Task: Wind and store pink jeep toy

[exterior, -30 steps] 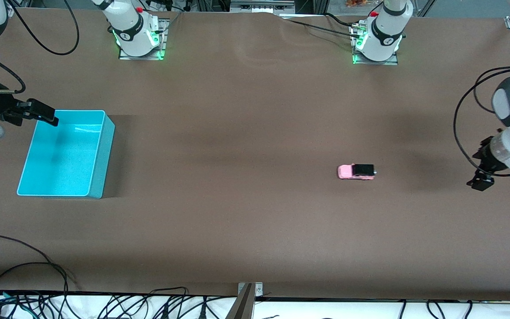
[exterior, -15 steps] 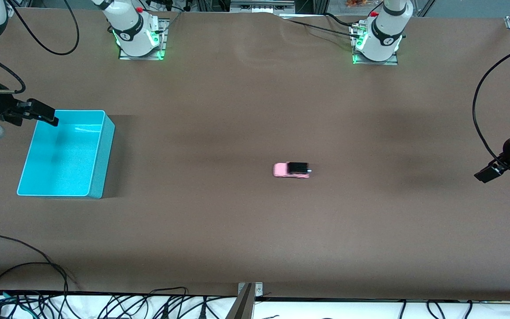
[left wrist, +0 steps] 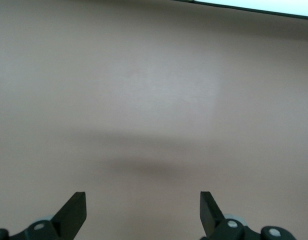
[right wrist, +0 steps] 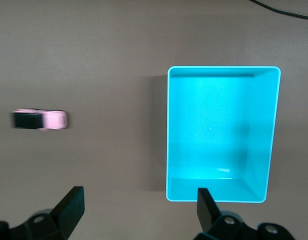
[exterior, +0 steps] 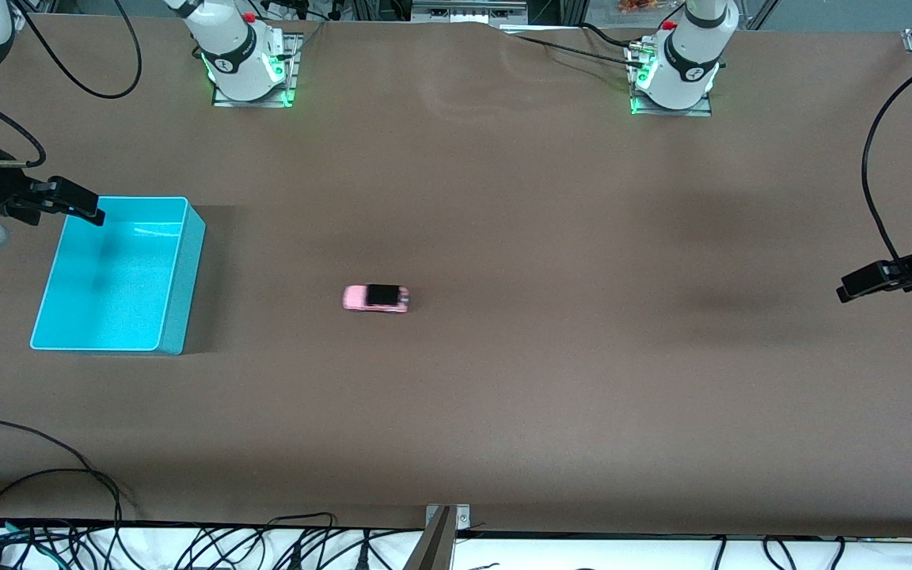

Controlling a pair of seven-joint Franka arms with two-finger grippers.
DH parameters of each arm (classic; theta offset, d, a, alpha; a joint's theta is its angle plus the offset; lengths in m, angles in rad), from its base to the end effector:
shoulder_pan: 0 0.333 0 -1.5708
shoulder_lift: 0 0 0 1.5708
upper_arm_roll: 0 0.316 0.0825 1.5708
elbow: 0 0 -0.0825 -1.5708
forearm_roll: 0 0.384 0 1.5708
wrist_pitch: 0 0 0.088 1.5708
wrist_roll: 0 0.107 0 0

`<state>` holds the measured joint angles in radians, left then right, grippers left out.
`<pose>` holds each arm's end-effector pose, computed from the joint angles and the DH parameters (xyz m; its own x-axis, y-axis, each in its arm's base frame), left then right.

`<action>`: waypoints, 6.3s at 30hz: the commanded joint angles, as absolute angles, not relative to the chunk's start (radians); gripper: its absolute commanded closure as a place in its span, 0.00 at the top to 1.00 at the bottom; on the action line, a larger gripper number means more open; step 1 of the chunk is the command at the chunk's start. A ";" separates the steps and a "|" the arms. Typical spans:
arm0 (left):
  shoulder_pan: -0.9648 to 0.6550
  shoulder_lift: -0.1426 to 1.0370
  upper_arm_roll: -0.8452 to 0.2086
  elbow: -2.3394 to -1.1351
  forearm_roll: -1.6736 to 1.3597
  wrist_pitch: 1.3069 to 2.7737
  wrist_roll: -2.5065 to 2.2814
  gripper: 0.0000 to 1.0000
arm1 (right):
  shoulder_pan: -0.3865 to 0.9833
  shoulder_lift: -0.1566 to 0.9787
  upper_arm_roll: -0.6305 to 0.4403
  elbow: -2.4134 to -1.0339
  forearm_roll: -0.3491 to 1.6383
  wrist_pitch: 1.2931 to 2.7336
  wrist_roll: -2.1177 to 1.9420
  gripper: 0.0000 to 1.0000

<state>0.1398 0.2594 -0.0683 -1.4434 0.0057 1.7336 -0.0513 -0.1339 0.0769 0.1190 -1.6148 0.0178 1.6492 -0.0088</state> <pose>0.6414 0.0516 0.5446 0.9918 0.1243 0.0307 0.1240 -0.9922 0.0134 0.5809 -0.0092 0.5670 0.9991 -0.0074 -0.0417 -0.0086 -0.9996 -0.0272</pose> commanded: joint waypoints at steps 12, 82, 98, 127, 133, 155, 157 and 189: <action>0.149 0.123 -0.118 -1.595 -0.012 1.664 0.003 1.00 | -0.140 0.086 0.123 -1.592 0.009 1.646 -0.020 1.00; 0.141 0.110 -0.124 -1.609 0.017 1.681 -0.008 1.00 | -0.086 0.130 0.129 -1.601 0.014 1.664 0.041 1.00; 0.141 0.113 -0.124 -1.609 0.017 1.681 -0.008 1.00 | -0.083 0.054 0.132 -1.965 0.014 1.956 0.048 1.00; 0.141 0.114 -0.124 -1.609 0.017 1.681 -0.008 1.00 | -0.083 0.126 0.164 -2.309 0.015 2.371 0.361 1.00; 0.141 0.114 -0.124 -1.609 0.017 1.681 -0.008 1.00 | -0.083 0.170 0.164 -2.352 0.005 2.532 0.635 1.00; 0.141 0.115 -0.124 -1.611 0.017 1.681 -0.008 1.00 | -0.081 0.308 0.161 -2.327 -0.153 2.744 1.144 1.00; 0.141 0.115 -0.124 -1.611 0.017 1.681 -0.008 1.00 | -0.081 0.324 0.161 -2.319 -0.169 2.767 1.213 1.00; 0.141 0.115 -0.124 -1.611 0.017 1.681 -0.008 1.00 | -0.081 0.403 0.135 -2.281 -0.173 2.830 1.319 0.10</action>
